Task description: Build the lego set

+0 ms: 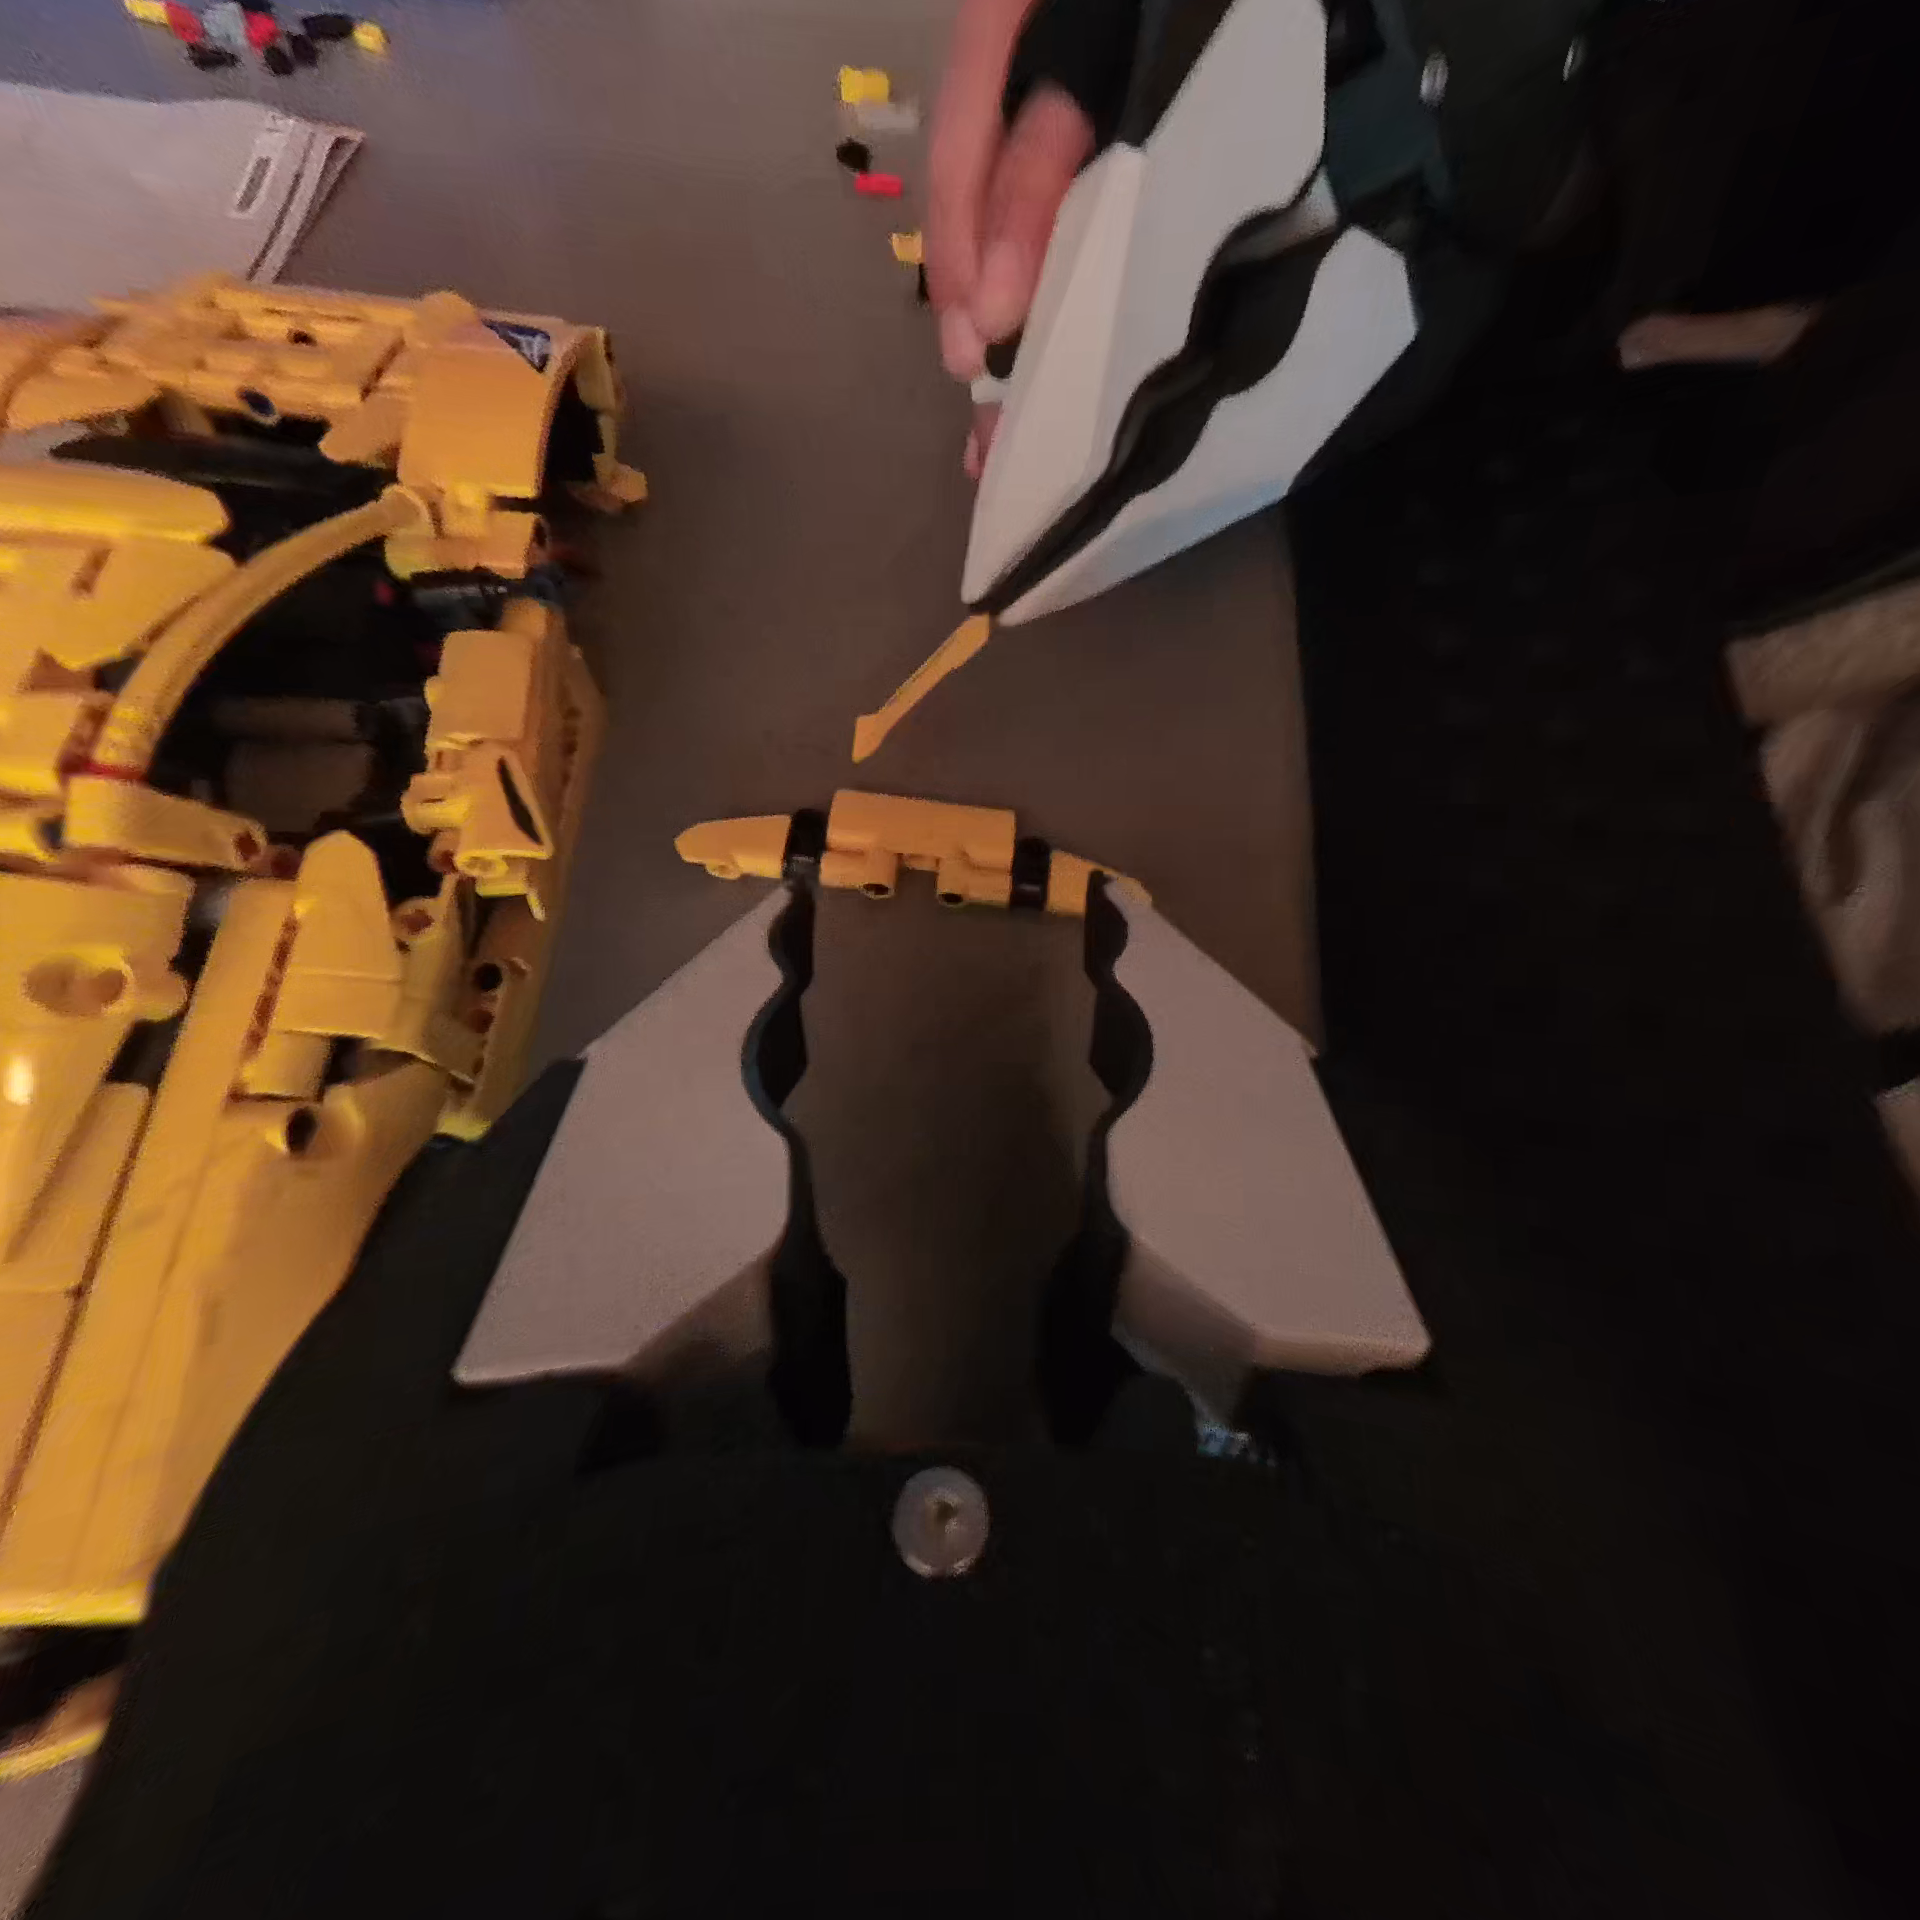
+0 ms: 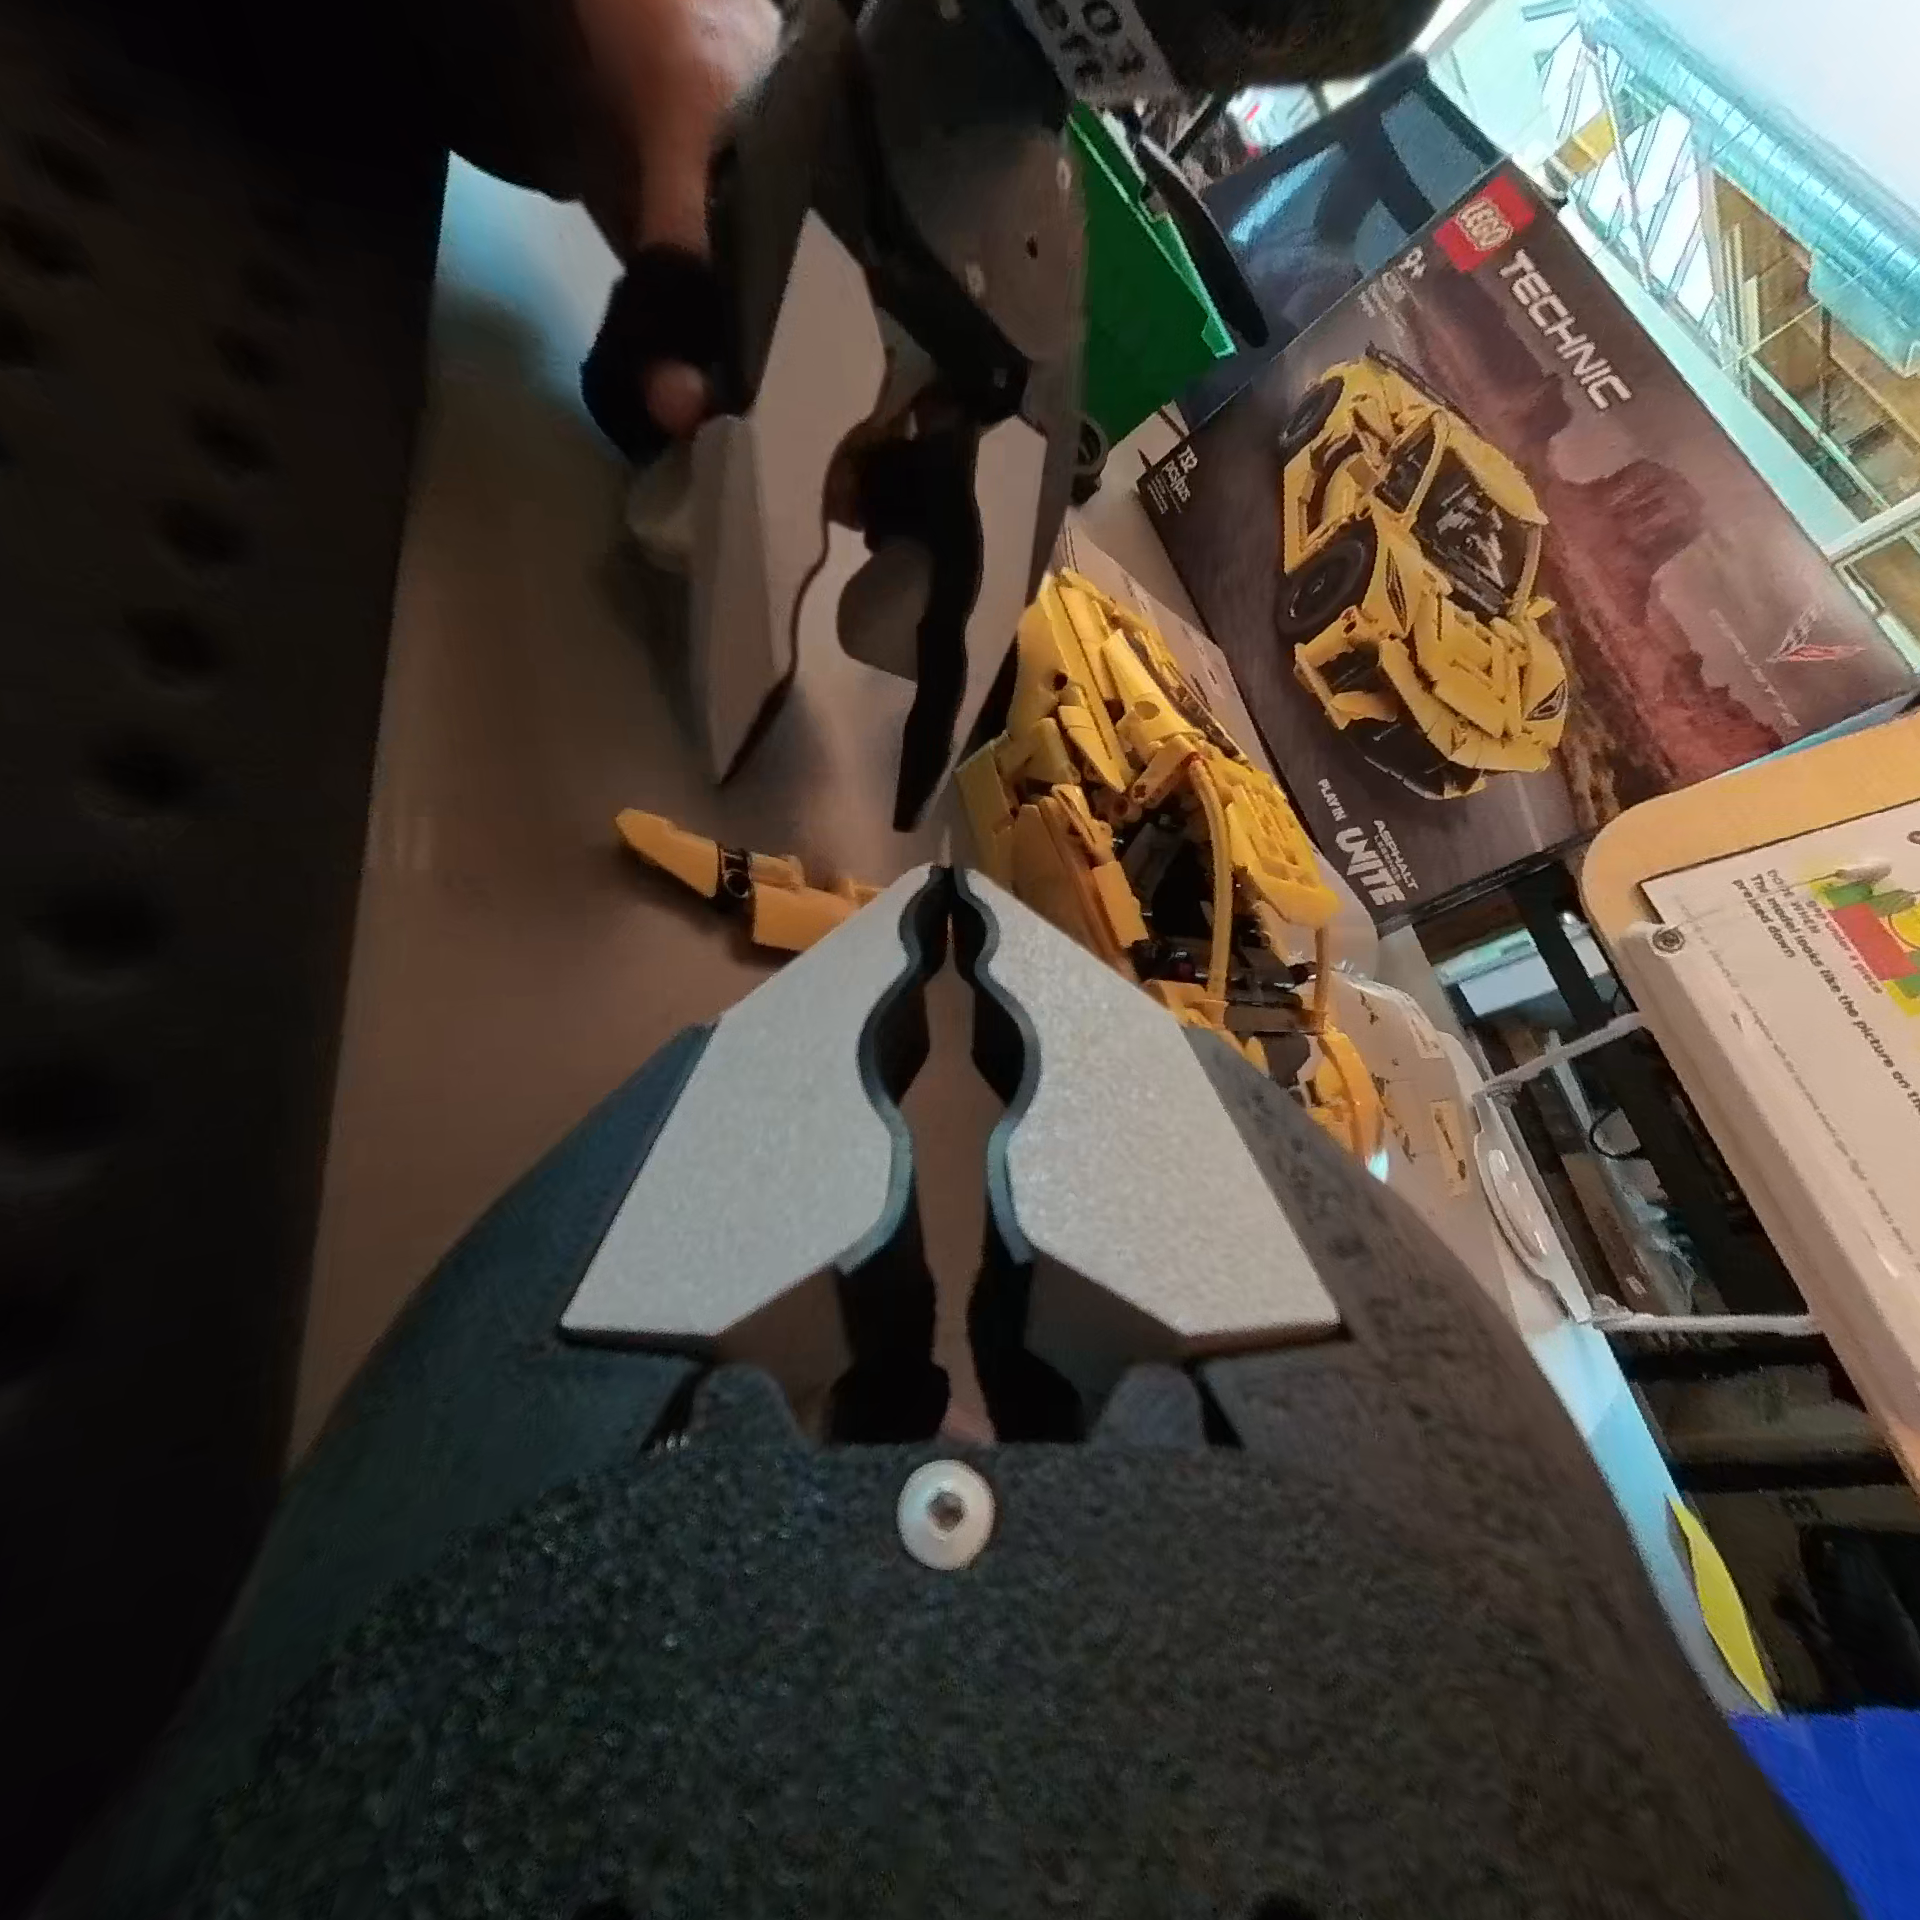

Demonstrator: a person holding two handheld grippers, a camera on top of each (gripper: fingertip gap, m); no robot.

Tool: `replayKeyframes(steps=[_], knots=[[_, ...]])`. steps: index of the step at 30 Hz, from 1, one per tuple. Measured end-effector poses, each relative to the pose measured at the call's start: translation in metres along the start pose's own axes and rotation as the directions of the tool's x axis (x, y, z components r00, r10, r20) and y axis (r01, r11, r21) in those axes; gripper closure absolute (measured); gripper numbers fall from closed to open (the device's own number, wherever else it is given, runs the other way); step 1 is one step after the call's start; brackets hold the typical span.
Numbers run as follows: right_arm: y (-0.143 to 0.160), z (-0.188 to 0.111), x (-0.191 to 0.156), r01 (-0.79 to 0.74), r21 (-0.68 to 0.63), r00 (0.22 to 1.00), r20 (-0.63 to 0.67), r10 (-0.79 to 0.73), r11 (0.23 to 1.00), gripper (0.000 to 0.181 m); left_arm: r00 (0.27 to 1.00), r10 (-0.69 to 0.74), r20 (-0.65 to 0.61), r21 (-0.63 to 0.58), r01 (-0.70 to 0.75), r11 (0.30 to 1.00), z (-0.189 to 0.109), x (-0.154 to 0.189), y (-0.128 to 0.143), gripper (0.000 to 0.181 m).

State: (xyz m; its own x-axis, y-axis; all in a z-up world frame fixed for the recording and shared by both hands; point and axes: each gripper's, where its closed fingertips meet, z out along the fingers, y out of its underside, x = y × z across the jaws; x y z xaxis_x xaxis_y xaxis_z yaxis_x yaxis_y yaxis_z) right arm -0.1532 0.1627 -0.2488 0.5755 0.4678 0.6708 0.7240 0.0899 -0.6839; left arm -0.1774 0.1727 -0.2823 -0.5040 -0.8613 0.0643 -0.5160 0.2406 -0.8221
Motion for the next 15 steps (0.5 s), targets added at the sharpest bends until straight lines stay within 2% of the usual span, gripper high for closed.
replayKeyframes(steps=[4,9,15], knots=[[0.000,0.002,-0.001,-0.054,-0.041,0.999,-0.001,0.054,0.998,0.181,0.993,0.118,-0.004,-0.010,-0.118,0.993,0.004,-0.003,-0.001,0.122],[-0.001,0.002,-0.003,-0.046,-0.021,0.999,0.013,0.046,0.999,0.181,0.993,0.114,-0.013,-0.021,-0.115,0.993,0.011,-0.008,-0.004,0.096],[0.001,0.003,-0.002,-0.067,-0.026,0.997,0.023,0.068,0.997,0.181,0.989,0.140,-0.043,-0.054,-0.142,0.988,0.017,-0.004,-0.001,0.090]])
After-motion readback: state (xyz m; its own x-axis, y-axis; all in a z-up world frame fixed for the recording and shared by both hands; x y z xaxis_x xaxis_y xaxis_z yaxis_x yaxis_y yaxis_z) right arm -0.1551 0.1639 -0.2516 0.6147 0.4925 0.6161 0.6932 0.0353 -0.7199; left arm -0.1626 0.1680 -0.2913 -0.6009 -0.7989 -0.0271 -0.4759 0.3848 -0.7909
